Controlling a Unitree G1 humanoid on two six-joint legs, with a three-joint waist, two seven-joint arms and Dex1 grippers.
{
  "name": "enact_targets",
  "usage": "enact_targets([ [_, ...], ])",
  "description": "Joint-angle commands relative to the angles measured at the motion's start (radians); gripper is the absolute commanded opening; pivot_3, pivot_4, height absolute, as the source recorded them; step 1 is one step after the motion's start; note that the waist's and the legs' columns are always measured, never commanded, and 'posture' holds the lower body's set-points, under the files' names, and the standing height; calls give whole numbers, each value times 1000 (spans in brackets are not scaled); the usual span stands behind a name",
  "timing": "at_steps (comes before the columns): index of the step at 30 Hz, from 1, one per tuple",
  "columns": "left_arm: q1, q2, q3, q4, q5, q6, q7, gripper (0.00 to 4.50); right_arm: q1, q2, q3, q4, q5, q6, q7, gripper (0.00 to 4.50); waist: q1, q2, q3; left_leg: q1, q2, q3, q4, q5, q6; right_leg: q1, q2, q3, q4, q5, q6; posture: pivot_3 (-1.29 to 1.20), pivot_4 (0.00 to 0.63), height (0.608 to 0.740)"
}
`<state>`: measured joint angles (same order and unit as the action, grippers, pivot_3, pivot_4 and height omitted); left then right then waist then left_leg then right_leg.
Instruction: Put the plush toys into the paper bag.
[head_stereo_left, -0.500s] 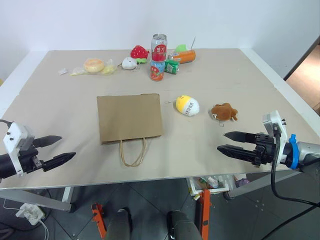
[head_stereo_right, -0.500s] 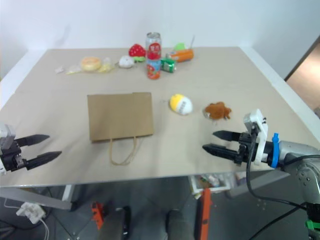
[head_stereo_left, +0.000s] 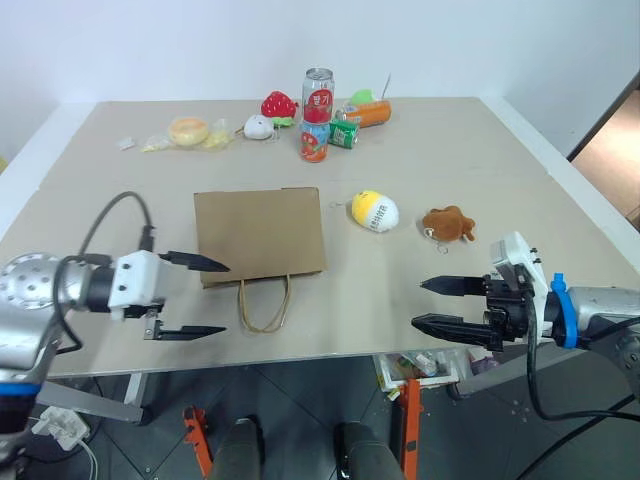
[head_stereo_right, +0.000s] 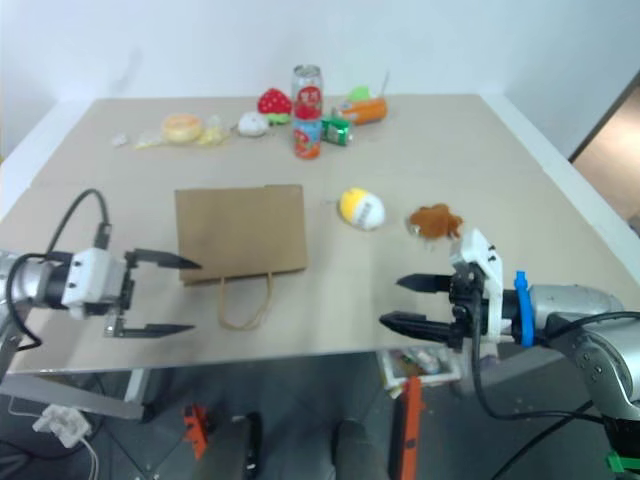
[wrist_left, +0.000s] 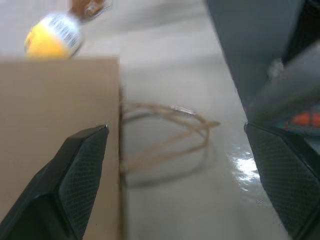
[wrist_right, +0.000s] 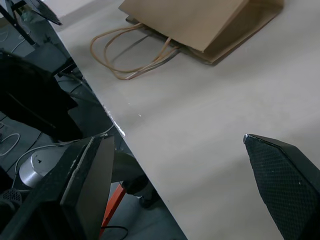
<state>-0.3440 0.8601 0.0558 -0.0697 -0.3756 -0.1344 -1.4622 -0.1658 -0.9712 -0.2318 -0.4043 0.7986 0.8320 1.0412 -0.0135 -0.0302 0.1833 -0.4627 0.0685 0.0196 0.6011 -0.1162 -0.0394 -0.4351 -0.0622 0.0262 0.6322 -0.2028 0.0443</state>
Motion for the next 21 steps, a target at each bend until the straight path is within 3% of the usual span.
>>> enact_targets([
  [1,-105,-39,-67,132,63,-193,-68,4500,-24,11,-12,-53,30,7,-27,4458,0,0,0,0,0,0,0,0,0,0,0,0,0,0,0,0,150,740],
  [10,-244,-77,-145,375,116,-461,-146,4500,72,48,-118,-149,109,39,-130,4458,-3,-1,0,0,0,0,2,0,1,1,1,3,0,1,2,0,150,740],
  [21,-298,-151,-190,400,104,-441,-126,4500,123,80,-156,-194,150,35,-217,4458,-4,-1,0,2,0,-1,4,2,3,6,1,4,0,3,4,0,150,740],
])
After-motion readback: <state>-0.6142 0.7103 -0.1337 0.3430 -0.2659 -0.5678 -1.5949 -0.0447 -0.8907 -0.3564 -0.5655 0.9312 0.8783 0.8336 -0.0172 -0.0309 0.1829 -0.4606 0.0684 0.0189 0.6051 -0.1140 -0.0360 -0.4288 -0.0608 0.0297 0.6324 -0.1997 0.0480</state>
